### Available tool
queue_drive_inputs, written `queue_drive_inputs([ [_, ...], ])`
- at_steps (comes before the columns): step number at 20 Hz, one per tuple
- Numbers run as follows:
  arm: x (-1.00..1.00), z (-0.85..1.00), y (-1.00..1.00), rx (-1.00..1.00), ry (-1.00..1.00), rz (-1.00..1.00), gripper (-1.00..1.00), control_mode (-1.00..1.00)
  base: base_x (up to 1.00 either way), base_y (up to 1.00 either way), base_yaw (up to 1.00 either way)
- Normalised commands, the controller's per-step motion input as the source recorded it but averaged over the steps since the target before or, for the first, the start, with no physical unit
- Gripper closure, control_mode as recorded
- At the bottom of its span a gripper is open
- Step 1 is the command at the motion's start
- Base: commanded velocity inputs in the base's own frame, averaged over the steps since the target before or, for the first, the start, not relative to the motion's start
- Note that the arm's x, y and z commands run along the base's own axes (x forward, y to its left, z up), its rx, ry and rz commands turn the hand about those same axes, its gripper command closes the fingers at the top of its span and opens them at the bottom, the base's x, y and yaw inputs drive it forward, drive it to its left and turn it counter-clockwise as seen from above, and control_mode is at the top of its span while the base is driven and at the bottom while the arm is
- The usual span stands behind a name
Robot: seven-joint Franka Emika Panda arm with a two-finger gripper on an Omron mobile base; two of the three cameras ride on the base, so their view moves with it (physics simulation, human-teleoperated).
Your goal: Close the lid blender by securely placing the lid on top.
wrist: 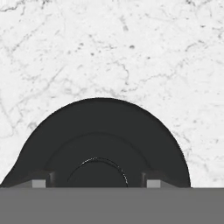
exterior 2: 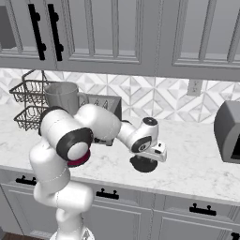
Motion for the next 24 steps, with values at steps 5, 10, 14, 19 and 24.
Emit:
queue_drive_inputs([
  [5, -0.02, -0.22, 0.05, 0.00, 0.00, 0.00, 1.00, -1.00, 0.00, 0.00, 0.00],
  [10, -0.30, 0.02, 0.14, 0.00, 0.00, 0.00, 1.00, -1.00, 0.00, 0.00, 0.00],
  [14, -0.67, 0.80, 0.23, 0.00, -0.04, 0.00, 1.00, -1.00, 0.00, 0.00, 0.00],
  [19, -0.74, 1.00, 0.60, -0.05, -0.09, 0.00, 1.00, -1.00, 0.00, 0.00, 0.00],
  [24, -0.53, 1.00, 0.75, -0.10, -0.02, 0.00, 1.00, -1.00, 0.00, 0.00, 0.00],
])
